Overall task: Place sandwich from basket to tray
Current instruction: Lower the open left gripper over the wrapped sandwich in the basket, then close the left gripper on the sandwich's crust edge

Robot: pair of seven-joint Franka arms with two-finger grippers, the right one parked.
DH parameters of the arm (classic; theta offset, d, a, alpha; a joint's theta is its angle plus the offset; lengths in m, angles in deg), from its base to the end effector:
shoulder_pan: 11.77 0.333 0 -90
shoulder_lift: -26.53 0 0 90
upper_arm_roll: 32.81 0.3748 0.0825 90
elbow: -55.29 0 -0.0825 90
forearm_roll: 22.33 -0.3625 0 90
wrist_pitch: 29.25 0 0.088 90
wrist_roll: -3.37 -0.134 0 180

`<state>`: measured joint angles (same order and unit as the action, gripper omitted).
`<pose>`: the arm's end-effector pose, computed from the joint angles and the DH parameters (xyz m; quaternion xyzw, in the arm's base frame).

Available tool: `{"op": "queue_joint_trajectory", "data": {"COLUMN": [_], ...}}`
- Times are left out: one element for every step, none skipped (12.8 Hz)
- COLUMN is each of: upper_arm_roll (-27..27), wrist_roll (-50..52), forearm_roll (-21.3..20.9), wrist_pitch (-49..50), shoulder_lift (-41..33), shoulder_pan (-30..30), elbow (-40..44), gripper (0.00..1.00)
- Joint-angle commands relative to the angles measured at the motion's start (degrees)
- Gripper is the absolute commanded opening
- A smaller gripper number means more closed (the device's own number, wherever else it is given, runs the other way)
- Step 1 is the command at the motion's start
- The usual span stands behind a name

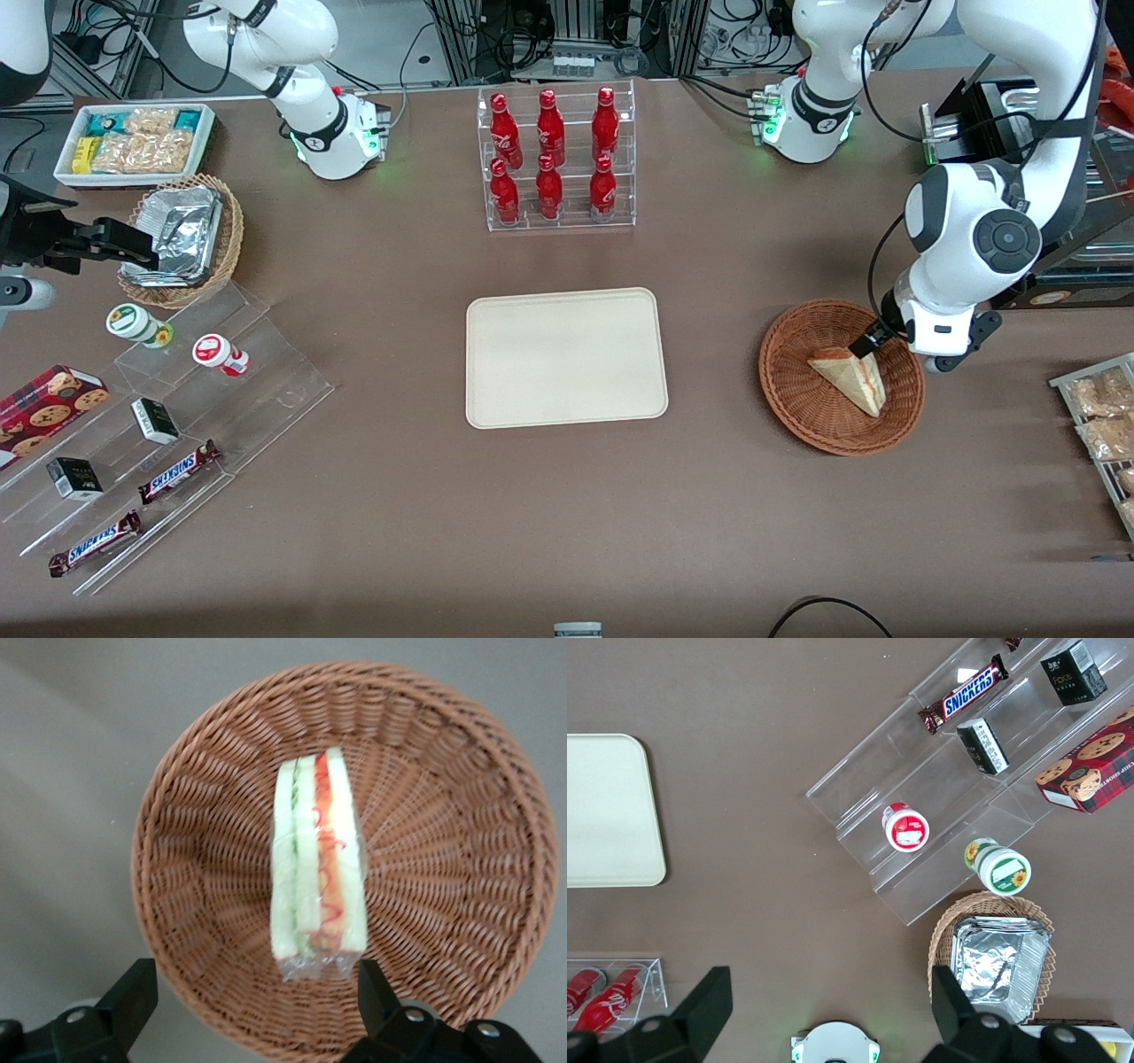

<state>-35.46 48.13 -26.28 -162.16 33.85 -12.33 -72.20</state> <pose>0.5278 -0.0266 0.3606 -0.9428 -0.3323 0.0061 0.0267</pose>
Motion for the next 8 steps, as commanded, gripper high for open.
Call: {"op": "queue_joint_trajectory", "data": {"upper_arm_roll": [0.01,0.01,0.01,-0.08,-0.08,-0.08,-0.08,-0.08], "wrist_roll": [2.01,2.7,3.58,4.11,4.55,5.25,5.43,5.35], "forearm_roll": [-0.62,-0.44,-0.44,-0.44,-0.44,-0.44,-0.53,-0.61], "wrist_pitch": [-3.22,-4.72,-6.47,-8.49,-9.99,-10.61,-10.88,-11.32], "shoulder_lift": [1.11,1.72,3.04,4.44,5.41,5.94,6.12,6.65], "shoulder_pan": [0.03,0.03,0.03,0.03,-0.06,-0.23,-0.23,-0.32], "elbow": [0.13,0.05,0.13,0.14,0.14,0.22,0.31,0.22], "gripper": [1.0,1.0,1.0,1.0,1.0,1.0,1.0,1.0]}}
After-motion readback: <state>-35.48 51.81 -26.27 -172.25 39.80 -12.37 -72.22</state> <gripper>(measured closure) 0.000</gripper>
